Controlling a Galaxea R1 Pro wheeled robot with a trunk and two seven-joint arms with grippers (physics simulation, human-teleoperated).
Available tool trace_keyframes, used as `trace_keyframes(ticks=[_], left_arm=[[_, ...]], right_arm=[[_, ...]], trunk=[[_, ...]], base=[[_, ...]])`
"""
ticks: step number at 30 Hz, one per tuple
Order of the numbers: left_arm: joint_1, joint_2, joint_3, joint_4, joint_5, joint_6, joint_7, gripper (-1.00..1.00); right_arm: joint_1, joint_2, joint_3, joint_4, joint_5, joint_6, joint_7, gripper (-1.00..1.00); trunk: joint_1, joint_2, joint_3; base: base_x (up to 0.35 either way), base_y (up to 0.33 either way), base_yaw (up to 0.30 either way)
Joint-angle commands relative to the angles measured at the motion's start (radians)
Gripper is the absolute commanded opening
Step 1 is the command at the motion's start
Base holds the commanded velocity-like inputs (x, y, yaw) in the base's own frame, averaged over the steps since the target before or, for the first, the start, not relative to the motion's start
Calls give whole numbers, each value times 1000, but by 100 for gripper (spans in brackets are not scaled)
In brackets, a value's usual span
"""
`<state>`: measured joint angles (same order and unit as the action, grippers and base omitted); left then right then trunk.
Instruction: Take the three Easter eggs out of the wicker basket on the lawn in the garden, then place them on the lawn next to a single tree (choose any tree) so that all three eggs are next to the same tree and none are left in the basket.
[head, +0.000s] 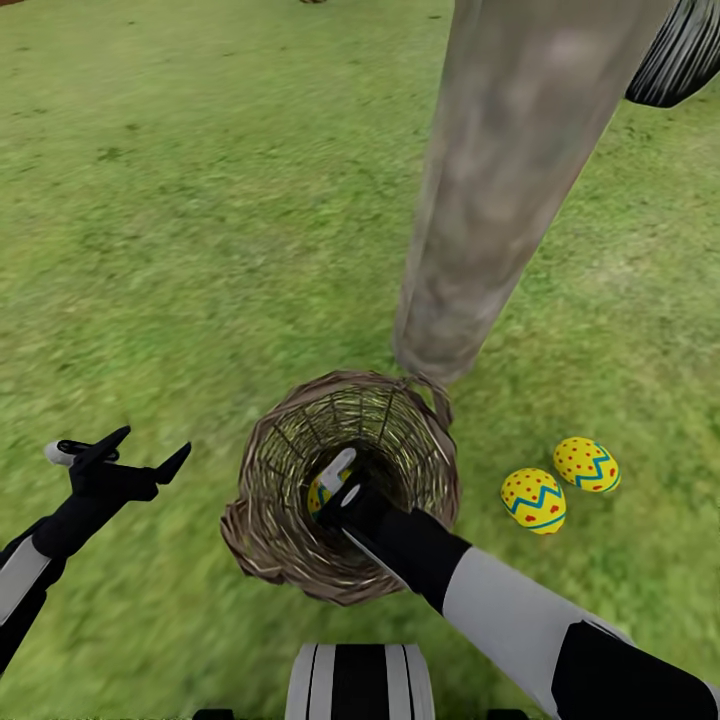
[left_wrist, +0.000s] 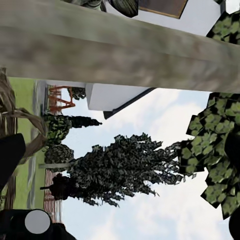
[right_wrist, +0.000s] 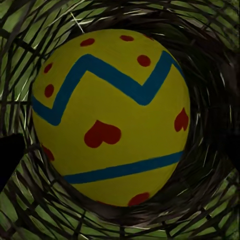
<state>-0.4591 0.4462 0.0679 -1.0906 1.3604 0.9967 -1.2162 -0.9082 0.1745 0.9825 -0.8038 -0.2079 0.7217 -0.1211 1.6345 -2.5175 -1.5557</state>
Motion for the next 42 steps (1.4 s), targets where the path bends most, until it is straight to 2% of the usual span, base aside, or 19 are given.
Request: trace_keyframes(ticks=[1, 3, 9, 12, 17, 19, 26, 33, 34, 39, 42], left_arm=[[0, 0, 0, 0, 3, 7, 0, 100], [0, 0, 0, 0, 3, 7, 0, 100], [7, 29, 28, 22, 8, 5, -2, 100], [7, 46, 45, 17, 9, 5, -1, 100], [7, 72, 73, 18, 11, 6, -2, 100], [7, 73, 84, 18, 12, 6, -2, 100], [7, 72, 85, 17, 13, 7, -2, 100], [7, 72, 85, 17, 13, 7, -2, 100], [7, 72, 85, 17, 13, 7, -2, 100], [7, 71, 85, 17, 13, 7, -2, 100], [7, 71, 85, 17, 13, 6, -2, 100]], right_arm=[[-1, 0, 3, -8, -28, 3, -29, 100], [-1, 0, 4, -37, -72, 2, -45, 100], [-29, 0, -17, -62, -103, 17, -43, 100], [-46, 0, 0, -79, -84, 14, -53, 100], [-51, 0, 8, -107, -83, 42, -55, 100], [-53, 0, 8, -109, -85, 53, -55, 100], [-85, 0, 8, -70, -91, 93, -53, 100], [-121, 0, 7, -30, -127, 132, -60, 100], [-149, 0, 7, 100, -254, 171, -61, 100], [-158, 0, 7, 107, -274, 172, -61, 100], [-159, 0, 8, 102, -275, 173, -60, 100]], trunk=[[0, -1, -5], [1, -1, -12], [2, -1, -16], [2, -1, -16], [2, -1, -16], [2, -1, -16], [2, -1, -16], [2, -1, -16], [2, -1, -16], [2, -1, -16], [3, -2, -28]], base=[[0, 0, 0], [0, 0, 0], [0, 0, 0], [0, 0, 0], [0, 0, 0], [0, 0, 0], [0, 0, 0], [0, 0, 0], [0, 0, 0], [0, 0, 0], [0, 0, 0]])
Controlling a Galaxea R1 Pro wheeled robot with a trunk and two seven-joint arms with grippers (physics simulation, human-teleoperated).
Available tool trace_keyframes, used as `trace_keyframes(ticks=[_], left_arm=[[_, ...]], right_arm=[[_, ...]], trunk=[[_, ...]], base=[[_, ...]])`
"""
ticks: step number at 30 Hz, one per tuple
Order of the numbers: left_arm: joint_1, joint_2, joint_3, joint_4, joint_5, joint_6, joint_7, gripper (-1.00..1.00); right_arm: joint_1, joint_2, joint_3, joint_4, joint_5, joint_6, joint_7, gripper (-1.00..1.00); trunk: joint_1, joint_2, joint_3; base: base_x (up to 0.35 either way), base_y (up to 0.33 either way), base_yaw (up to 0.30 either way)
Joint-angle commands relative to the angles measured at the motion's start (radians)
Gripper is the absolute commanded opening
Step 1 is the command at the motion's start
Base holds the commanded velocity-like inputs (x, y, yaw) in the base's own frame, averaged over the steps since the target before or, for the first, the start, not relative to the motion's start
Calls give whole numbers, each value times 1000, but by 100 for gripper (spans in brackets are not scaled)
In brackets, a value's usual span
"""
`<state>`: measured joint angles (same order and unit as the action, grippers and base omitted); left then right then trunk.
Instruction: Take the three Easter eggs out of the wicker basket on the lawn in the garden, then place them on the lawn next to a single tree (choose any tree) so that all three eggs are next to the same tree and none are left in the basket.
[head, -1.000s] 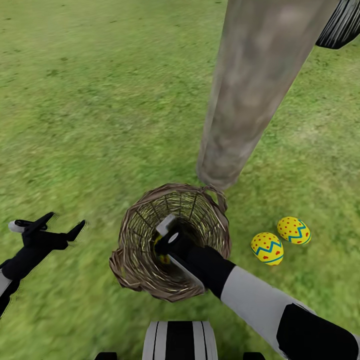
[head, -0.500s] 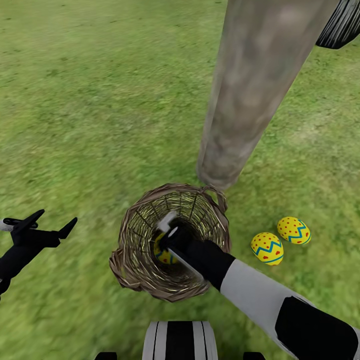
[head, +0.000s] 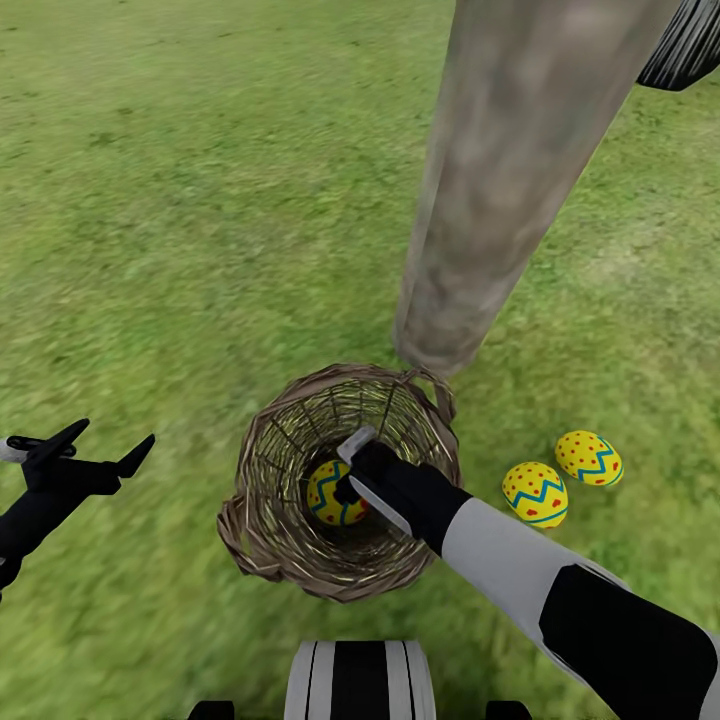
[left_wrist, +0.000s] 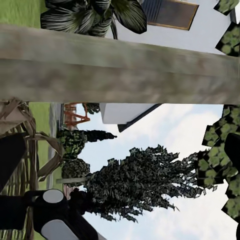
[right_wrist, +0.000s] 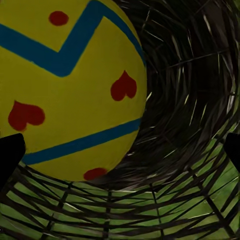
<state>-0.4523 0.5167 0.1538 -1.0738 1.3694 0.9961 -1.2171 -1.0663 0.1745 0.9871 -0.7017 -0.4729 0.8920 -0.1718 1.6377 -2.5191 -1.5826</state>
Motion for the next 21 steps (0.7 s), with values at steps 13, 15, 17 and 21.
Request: trace_keyframes(ticks=[13, 15, 17, 21], left_arm=[[0, 0, 0, 1, 3, 7, -1, 100], [0, 0, 0, 1, 3, 7, -1, 100], [0, 0, 0, 1, 3, 7, -1, 100], [0, 0, 0, 1, 3, 7, -1, 100]], right_arm=[[-1, 0, 4, -13, -9, 2, -5, 100], [-1, 0, 4, -13, -9, 2, -5, 100], [-1, 0, 4, -13, -9, 2, -5, 100], [-1, 0, 4, -13, -9, 2, -5, 100]], trunk=[[0, 0, -1], [0, 0, -1], [0, 0, -1], [0, 0, -1]], base=[[0, 0, 0], [3, 18, 0], [41, 147, 0], [29, 252, 0]])
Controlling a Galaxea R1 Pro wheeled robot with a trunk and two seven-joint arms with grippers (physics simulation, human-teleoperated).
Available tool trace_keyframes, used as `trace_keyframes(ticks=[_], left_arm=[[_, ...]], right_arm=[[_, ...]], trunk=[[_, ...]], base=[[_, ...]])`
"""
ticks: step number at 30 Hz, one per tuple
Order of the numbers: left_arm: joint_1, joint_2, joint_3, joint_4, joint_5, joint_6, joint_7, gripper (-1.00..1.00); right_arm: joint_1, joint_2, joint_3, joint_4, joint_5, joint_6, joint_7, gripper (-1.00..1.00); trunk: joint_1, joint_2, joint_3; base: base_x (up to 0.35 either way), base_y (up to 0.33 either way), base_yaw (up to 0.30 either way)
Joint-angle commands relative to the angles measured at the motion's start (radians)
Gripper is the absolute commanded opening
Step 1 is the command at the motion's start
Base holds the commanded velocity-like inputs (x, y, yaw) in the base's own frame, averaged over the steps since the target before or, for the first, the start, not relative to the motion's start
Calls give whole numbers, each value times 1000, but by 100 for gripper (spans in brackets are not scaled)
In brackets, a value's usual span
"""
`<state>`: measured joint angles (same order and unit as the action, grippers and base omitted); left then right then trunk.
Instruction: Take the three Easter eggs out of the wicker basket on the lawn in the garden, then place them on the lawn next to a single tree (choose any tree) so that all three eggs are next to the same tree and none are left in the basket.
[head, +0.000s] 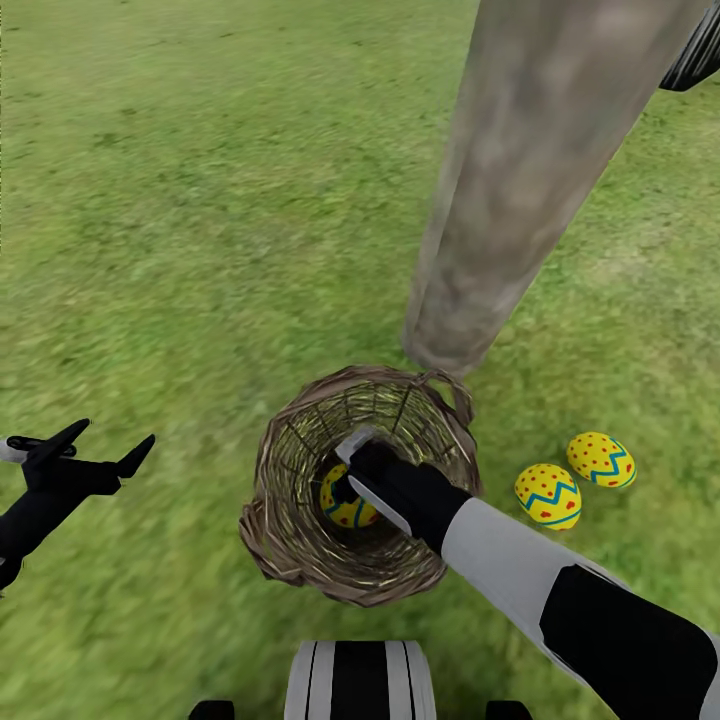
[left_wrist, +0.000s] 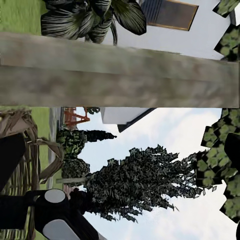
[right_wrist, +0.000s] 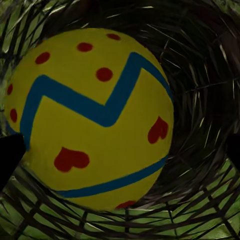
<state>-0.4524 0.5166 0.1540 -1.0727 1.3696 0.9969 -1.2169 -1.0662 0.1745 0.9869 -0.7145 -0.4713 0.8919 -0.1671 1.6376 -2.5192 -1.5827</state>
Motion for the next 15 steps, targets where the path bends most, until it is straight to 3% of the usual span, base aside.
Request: trace_keyframes(ticks=[1, 15], left_arm=[[0, 0, -1, 0, 3, 6, -1, 100], [0, -1, -1, 0, 3, 6, -1, 100]], right_arm=[[-1, 0, 4, 0, -10, 2, -9, 100], [0, 0, 4, 0, -12, 4, -9, 100]], trunk=[[0, 0, -1], [0, 0, -1]], base=[[8, 225, 0], [1, 34, 0]])
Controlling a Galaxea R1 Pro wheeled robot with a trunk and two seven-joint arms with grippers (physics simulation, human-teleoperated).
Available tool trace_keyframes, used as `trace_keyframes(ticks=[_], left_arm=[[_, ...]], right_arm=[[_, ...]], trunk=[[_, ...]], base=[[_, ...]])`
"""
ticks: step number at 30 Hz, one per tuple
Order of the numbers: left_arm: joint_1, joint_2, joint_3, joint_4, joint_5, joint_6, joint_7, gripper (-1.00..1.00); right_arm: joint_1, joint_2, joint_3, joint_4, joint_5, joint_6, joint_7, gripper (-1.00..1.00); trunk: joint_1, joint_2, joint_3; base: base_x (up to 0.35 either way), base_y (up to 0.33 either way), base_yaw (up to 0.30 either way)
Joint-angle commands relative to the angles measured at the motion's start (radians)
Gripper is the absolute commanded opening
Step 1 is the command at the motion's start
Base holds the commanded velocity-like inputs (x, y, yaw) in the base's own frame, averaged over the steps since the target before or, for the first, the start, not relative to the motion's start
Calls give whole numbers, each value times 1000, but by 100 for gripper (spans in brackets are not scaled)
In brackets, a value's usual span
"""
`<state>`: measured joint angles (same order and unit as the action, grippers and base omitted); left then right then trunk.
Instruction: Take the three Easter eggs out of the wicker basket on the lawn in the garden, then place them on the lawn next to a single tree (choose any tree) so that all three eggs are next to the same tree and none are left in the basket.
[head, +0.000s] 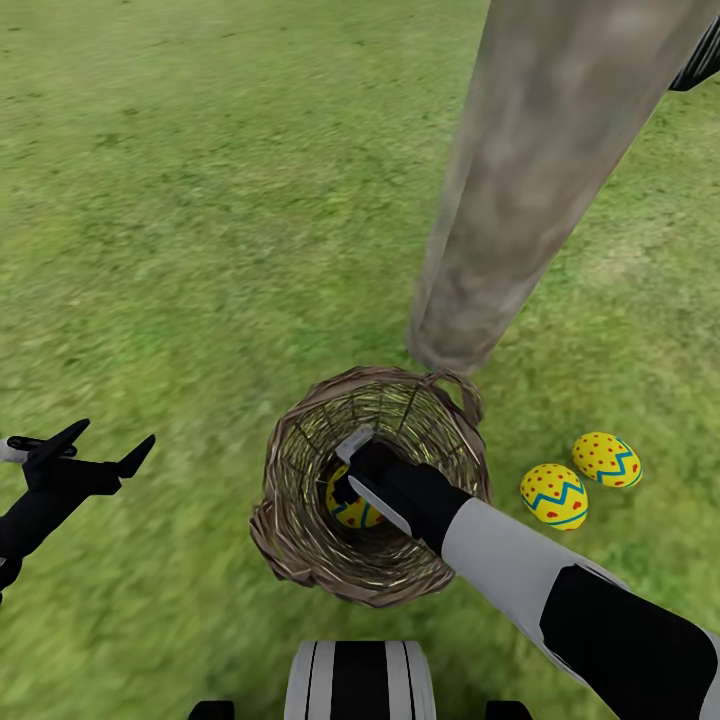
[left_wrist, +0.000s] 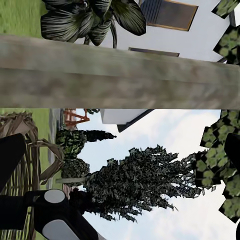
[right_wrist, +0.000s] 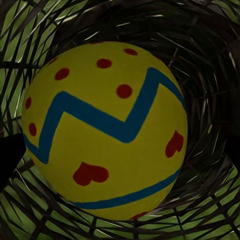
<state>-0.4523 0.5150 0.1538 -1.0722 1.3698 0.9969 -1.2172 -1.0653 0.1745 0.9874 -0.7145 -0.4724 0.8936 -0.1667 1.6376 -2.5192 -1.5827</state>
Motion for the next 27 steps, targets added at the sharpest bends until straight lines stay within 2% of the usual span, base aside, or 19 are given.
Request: trace_keyframes(ticks=[1, 8, 11, 19, 22, 27], left_arm=[[0, 0, 0, 0, 3, 6, -1, 100], [0, 0, 0, 0, 4, 6, -2, 100], [0, 0, 0, -1, 4, 6, -2, 100], [0, 1, 0, -1, 4, 6, -2, 100], [0, 1, 0, -1, 4, 6, -2, 100], [0, 1, 0, 0, 4, 6, -2, 100]], right_arm=[[-1, 0, 4, 0, -11, 2, -10, 100], [-1, 0, 3, 0, -11, 2, -10, 100], [-1, 0, 2, -1, -9, 2, -9, 100], [-1, 0, 2, -33, -9, -1, -8, 100], [0, 0, 2, -34, -9, -1, -8, 100], [-1, 0, 2, -34, -9, -1, -8, 100]], trunk=[[0, 0, -1], [0, 0, -1], [1, -1, -12], [2, -1, -20], [3, -2, -32], [3, -2, -32]], base=[[0, 0, 0], [0, 0, 0], [0, 0, 0], [0, 0, 0], [0, 0, 0], [0, 0, 0]])
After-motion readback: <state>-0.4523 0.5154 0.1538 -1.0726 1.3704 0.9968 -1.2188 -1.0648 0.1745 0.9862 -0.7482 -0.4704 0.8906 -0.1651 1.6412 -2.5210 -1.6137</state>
